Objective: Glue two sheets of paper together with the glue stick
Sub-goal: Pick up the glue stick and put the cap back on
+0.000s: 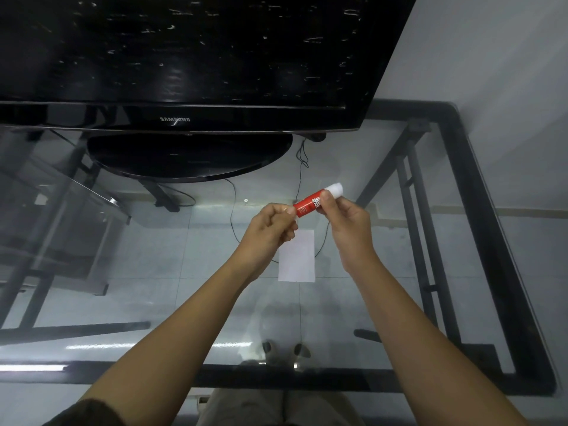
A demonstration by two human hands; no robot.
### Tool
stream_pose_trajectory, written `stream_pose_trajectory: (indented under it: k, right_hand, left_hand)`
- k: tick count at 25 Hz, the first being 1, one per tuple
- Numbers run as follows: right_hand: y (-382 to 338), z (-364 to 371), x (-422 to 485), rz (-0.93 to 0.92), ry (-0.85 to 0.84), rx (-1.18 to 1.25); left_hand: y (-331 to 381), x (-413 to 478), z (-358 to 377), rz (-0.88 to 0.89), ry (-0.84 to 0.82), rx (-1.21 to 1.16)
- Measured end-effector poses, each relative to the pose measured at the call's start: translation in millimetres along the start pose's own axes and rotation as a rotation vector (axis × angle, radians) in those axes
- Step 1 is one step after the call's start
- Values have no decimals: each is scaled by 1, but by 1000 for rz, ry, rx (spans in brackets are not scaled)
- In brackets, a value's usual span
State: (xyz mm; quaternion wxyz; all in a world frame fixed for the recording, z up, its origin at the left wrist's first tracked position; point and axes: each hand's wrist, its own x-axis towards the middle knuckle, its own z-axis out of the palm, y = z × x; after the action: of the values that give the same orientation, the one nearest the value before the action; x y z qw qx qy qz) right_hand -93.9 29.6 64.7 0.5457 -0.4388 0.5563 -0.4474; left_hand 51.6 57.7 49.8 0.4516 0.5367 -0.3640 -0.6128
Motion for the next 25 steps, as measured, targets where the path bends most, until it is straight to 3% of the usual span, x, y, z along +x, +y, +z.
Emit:
stream_pose_trajectory:
  k: [3, 6, 7, 13, 15, 18, 19, 20, 23, 25]
  right_hand:
    - [-4, 2, 1, -13, -20, -3]
    - [-6, 3, 3, -32, -64, -20]
    - [-6, 3, 3, -36, -73, -27]
    - [-7, 1, 5, -14, -45, 10]
    - [-9, 2, 5, -23, -67, 22]
    - [-11, 4, 6, -30, -91, -18]
    - [-11, 4, 6, -27, -89, -18]
    - [-12, 3, 5, -25, -80, -11]
    - [-12, 1, 5, -8, -40, 13]
    - [-12, 0, 6, -5, -46, 16]
  left_hand:
    - [10, 1, 0, -110, -8, 46]
    - [29, 4, -5, -553, -78, -136]
    - [32, 5, -6, -612, -83, -166]
    - [23, 3, -6, -213, -53, -217]
    - [26, 4, -5, -273, -11, -188]
    - [37, 4, -3, -573, -13, -203]
    - [40, 3, -3, -601, -20, -194]
    - [39, 4, -3, -550, -21, -164]
    - [31, 2, -1, -152, 8, -61]
    - [28, -1, 0, -33, -6, -12]
